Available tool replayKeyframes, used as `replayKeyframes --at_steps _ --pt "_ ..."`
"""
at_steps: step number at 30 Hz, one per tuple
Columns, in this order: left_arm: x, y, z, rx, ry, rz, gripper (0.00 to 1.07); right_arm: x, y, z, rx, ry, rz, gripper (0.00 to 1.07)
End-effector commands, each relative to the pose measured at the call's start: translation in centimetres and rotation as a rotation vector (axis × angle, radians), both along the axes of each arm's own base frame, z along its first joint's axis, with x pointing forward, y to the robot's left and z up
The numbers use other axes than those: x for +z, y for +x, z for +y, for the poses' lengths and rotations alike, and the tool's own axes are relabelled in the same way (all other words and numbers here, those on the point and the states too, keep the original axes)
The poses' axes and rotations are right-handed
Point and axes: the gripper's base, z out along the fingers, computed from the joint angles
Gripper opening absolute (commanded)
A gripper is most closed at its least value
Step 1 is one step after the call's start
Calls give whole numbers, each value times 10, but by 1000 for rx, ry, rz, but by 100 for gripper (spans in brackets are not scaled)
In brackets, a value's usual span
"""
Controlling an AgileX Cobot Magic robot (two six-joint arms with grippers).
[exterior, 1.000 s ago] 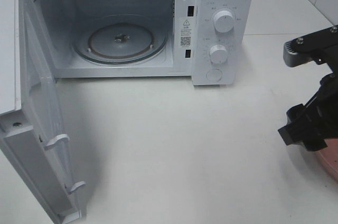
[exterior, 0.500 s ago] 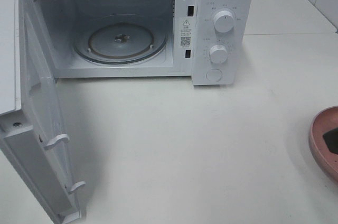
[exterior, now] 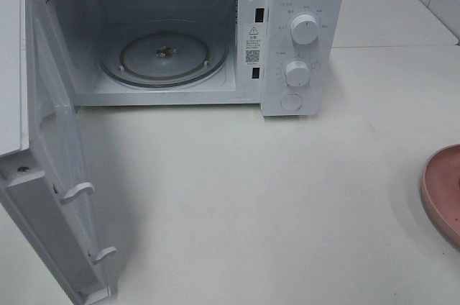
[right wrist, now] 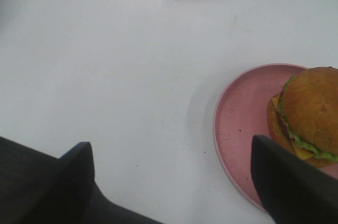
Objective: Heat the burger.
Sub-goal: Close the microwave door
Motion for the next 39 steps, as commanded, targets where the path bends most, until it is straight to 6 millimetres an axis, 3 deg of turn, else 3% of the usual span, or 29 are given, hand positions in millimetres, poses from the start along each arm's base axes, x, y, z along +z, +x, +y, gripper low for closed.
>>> replayKeyframes --at_steps 1,6,22,39 --pt "1 -2 0 8 -8 -31 98 -6 -6 -5 -12 -10 -27 76" --pt "1 -2 0 8 -8 -31 98 -17 -18 -16 -92 -8 -90 76" --pt "1 -2 0 8 -8 -31 98 -14 -61 -32 -306 83 -329 76" --pt "1 0 0 8 -9 -16 98 -14 -65 -33 -333 88 -353 76"
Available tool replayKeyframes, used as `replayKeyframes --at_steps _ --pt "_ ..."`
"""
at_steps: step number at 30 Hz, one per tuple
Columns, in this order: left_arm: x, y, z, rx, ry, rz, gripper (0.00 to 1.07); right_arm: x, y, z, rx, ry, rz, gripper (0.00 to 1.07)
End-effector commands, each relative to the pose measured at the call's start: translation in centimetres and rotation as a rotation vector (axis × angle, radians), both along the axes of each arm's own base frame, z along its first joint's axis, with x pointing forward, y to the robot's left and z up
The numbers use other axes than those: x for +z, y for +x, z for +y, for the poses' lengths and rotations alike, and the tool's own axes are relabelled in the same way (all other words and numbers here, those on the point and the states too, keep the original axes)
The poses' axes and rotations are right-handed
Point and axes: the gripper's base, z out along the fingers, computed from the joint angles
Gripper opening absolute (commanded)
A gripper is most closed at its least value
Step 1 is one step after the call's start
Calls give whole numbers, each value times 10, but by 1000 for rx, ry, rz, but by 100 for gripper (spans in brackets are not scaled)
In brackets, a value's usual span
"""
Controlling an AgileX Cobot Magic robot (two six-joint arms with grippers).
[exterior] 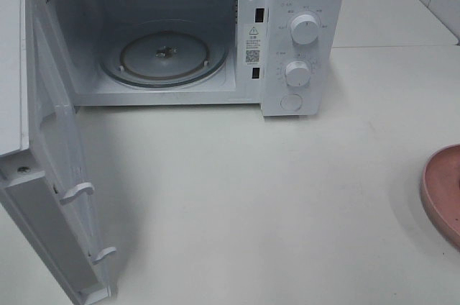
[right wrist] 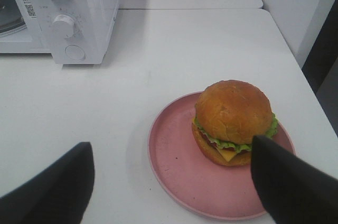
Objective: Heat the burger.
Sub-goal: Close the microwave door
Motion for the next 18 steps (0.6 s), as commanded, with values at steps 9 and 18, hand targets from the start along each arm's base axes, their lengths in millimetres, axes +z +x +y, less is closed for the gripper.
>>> replayKeyframes --at_steps 9,18 --pt "1 0 0 8 -9 -16 98 0 -4 -1 -8 3 -31 76" --pt "1 0 0 8 -9 -16 98 0 -4 -1 -8 3 -31 76"
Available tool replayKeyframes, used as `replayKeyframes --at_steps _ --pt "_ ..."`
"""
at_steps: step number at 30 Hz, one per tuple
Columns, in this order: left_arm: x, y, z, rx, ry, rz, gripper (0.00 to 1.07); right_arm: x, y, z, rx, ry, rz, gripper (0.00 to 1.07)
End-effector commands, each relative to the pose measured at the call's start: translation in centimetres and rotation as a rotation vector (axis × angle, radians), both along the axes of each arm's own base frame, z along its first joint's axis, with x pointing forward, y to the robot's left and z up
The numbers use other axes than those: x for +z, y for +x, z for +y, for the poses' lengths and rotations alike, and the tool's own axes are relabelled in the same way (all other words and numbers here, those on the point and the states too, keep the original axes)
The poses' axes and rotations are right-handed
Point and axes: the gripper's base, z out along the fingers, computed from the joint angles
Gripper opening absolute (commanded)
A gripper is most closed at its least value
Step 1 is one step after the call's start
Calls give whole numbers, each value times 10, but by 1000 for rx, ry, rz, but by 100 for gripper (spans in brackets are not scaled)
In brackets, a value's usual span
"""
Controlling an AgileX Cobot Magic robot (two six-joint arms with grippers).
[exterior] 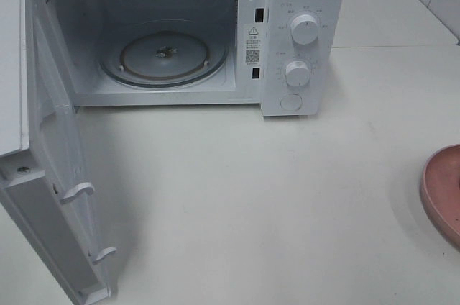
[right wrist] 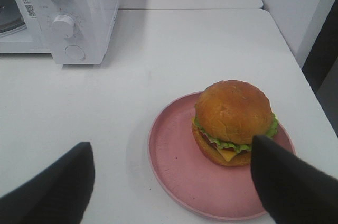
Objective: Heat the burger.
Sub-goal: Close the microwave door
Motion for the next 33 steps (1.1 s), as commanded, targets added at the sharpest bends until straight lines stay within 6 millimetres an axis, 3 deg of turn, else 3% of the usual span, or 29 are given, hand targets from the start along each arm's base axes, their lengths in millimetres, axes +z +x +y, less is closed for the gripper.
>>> replayKeyframes --at_steps 1,33 --pt "1 0 0 8 -9 -16 98 0 -4 -1 -8 3 -31 76" --pt "2 3 0 9 -16 2 98 0 -4 -1 -8 3 -31 76"
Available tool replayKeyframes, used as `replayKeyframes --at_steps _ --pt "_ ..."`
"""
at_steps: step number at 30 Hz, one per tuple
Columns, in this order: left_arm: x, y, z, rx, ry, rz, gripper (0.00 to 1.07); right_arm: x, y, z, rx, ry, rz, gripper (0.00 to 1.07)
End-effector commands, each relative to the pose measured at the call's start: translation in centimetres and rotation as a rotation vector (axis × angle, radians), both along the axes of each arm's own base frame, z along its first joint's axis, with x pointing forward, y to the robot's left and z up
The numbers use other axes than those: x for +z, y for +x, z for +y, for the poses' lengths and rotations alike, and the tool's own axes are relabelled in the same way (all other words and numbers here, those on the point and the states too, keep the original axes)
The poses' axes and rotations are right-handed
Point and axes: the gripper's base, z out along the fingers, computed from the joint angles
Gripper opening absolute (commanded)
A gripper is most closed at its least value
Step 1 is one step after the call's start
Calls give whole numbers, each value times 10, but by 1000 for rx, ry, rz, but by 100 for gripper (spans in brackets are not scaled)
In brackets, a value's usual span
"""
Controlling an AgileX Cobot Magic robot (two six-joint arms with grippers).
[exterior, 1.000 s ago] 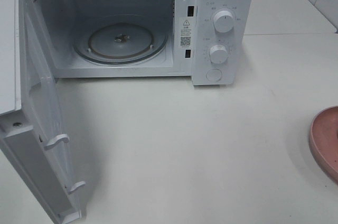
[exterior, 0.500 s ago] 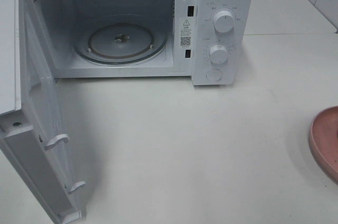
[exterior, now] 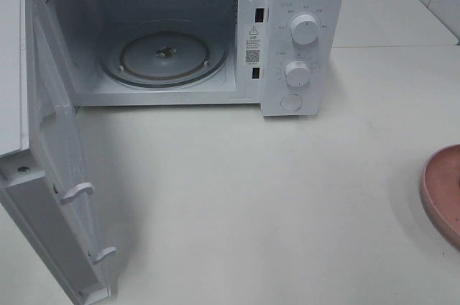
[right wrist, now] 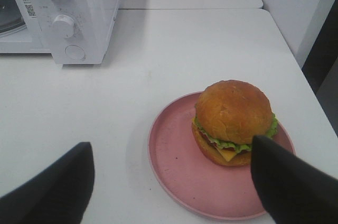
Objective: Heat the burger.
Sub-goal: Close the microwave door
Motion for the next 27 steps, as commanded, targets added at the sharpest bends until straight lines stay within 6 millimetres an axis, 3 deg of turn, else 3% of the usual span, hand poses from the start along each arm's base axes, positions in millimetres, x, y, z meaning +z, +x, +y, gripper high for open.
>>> replayKeyframes --at_steps 1,8,14,15,16,17,18,19,20,21,22,23,24,25,27 --pt "4 5 0 9 -15 -5 98 0 -4 -1 -8 3 -31 76" --pt "16 19 2 22 -23 -31 94 0 -4 -1 -8 3 -31 76" --pt "23 41 4 41 -24 -37 79 0 -4 -1 -8 3 -31 76" --pt "24 50 5 47 -27 -35 69 0 -4 -1 -8 3 -31 76" --pt "24 50 5 47 -27 -35 69 0 -4 -1 -8 3 -31 76" --pt "24 57 6 51 -29 -17 57 0 -4 -1 -8 3 -31 76" --pt "24 57 6 51 -29 -17 57 0 -4 -1 -8 3 -31 76" --pt "23 61 6 52 -30 -2 51 0 -4 -1 -8 3 -31 76" --pt "21 71 7 58 -30 23 34 0 -4 -1 -8 3 -31 76" --pt "21 71 7 58 -30 23 34 0 -4 -1 -8 3 -31 76" --pt "17 80 8 63 -32 48 18 0 -4 -1 -8 3 -31 76" --pt "14 84 9 67 -33 53 10 0 -4 -1 -8 3 -31 76" --pt "14 84 9 67 -33 53 10 0 -4 -1 -8 3 -31 76" --pt "7 94 10 74 -29 67 0 0 -4 -1 -8 3 -31 76" --pt "1 102 11 84 -29 65 0 0 -4 -1 -8 3 -31 76"
